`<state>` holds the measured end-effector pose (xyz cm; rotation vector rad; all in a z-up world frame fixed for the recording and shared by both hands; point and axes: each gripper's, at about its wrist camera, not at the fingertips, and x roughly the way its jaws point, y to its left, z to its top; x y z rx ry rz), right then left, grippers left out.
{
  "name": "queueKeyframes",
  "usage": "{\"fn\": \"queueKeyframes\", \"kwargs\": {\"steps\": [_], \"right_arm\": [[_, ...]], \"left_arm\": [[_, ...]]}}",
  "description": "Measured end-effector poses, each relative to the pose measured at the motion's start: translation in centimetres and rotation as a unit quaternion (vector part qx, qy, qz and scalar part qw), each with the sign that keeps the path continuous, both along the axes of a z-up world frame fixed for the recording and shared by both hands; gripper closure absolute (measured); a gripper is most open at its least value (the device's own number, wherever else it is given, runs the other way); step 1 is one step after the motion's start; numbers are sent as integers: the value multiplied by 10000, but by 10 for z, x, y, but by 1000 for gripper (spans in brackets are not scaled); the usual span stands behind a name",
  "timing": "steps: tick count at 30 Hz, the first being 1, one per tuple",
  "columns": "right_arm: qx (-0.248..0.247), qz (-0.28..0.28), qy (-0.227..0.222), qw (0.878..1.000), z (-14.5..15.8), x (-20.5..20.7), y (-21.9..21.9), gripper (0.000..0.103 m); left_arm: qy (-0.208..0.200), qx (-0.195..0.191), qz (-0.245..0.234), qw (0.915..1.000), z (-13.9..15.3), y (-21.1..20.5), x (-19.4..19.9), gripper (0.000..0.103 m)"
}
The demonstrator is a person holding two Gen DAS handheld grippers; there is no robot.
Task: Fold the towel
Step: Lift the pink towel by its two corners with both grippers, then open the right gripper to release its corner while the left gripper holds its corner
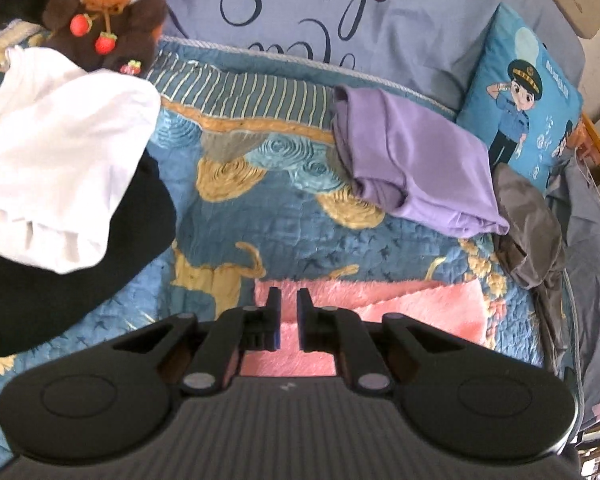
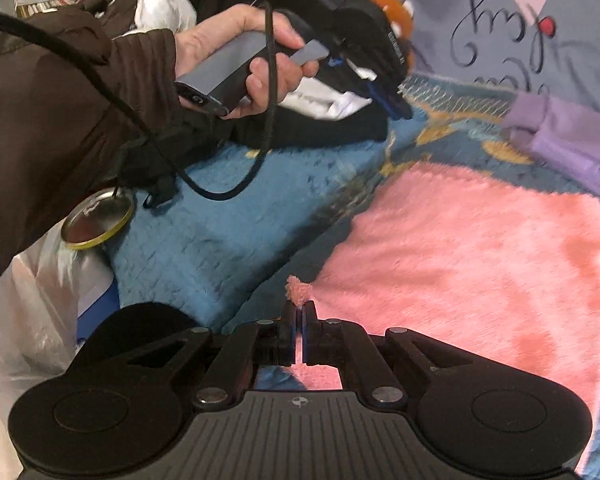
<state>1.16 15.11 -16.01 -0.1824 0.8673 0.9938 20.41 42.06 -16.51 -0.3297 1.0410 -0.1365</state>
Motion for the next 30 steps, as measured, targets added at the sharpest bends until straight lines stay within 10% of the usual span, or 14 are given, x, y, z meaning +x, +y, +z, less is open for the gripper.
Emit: {"fn": "queueKeyframes", "kwargs": {"steps": [8, 16, 21, 30], "right_arm": [[-144, 538, 600, 9966, -23, -14, 17, 87], [189, -94, 475, 9986, -3, -3, -27, 71], [372, -784, 497, 9950, 6, 12, -66, 71], [543, -1524, 505, 9855, 10, 29, -103, 71]], "left_arm": [[142, 193, 23, 9997, -19, -1, -17, 86], [309, -34, 415, 9987, -35, 11, -14, 39], [623, -1180, 907, 9869, -66, 31, -15, 39], [745, -1720, 1453, 9715, -104, 31, -22, 60]]}}
